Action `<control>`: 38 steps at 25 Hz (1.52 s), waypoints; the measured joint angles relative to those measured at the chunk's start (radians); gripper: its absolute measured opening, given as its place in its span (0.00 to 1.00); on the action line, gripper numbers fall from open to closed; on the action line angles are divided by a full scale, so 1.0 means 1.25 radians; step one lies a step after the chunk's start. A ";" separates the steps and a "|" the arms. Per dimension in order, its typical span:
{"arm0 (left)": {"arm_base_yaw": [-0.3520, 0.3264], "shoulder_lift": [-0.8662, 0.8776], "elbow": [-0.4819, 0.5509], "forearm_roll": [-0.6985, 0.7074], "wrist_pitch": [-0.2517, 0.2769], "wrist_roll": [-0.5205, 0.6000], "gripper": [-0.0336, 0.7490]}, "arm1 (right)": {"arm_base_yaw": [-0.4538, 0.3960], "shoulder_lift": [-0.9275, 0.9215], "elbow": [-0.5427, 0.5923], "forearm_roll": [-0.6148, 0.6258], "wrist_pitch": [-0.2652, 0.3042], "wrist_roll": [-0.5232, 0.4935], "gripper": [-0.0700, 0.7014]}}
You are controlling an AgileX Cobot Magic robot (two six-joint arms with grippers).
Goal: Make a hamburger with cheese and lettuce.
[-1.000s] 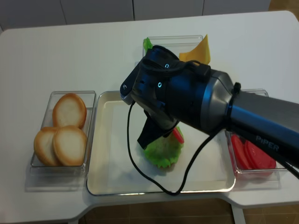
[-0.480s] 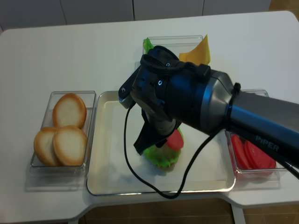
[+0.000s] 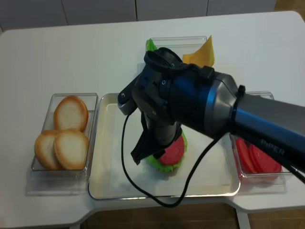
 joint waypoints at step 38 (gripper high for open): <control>0.000 0.000 0.000 0.000 0.000 0.000 0.59 | -0.709 -0.614 0.401 0.210 0.030 -0.142 0.62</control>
